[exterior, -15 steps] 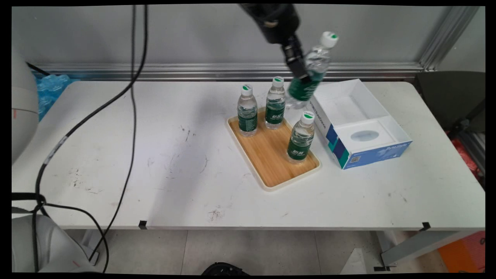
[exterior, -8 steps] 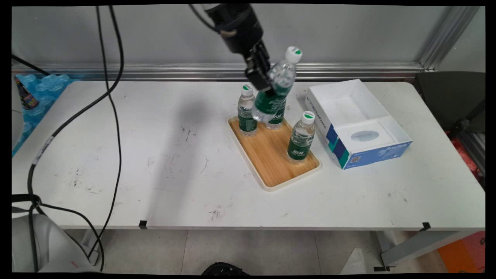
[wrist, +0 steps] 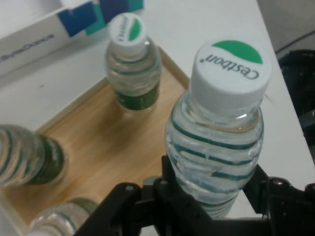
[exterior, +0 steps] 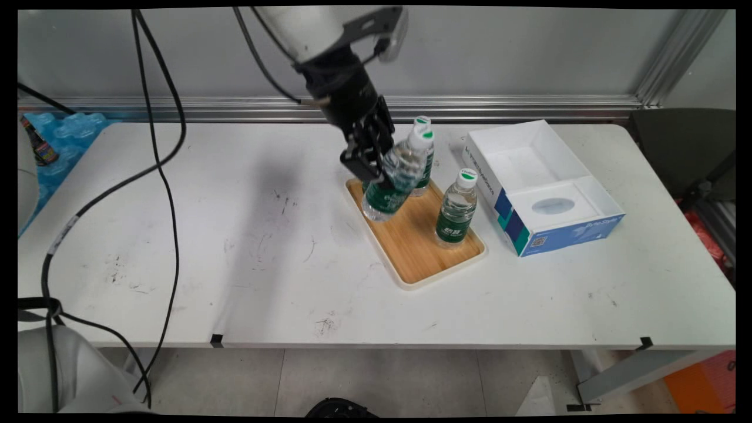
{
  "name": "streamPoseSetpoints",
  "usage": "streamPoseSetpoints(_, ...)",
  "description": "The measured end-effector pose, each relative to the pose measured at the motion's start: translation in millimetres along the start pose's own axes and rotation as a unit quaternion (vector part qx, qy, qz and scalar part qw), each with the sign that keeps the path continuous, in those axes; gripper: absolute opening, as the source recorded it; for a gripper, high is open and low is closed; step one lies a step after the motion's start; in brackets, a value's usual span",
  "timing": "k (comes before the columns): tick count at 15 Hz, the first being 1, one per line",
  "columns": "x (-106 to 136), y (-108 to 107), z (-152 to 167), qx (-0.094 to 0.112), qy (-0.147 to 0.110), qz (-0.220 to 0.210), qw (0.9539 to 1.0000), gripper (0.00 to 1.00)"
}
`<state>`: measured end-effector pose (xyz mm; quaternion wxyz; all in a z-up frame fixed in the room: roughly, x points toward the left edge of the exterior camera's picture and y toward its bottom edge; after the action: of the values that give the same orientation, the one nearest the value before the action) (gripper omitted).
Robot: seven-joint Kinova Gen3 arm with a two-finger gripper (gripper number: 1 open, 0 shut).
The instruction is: Place the picked object on the tray
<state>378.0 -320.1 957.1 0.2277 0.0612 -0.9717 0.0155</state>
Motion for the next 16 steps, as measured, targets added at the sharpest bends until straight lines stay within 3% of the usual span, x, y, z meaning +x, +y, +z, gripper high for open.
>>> streamPoseSetpoints(8,-11.2,-4.5,69.1,-0.015,0.010,0.064,0.9978,0.00)
streamPoseSetpoints(16,-11.4,-18.8,122.1,-0.025,0.031,0.081,0.9959,0.00)
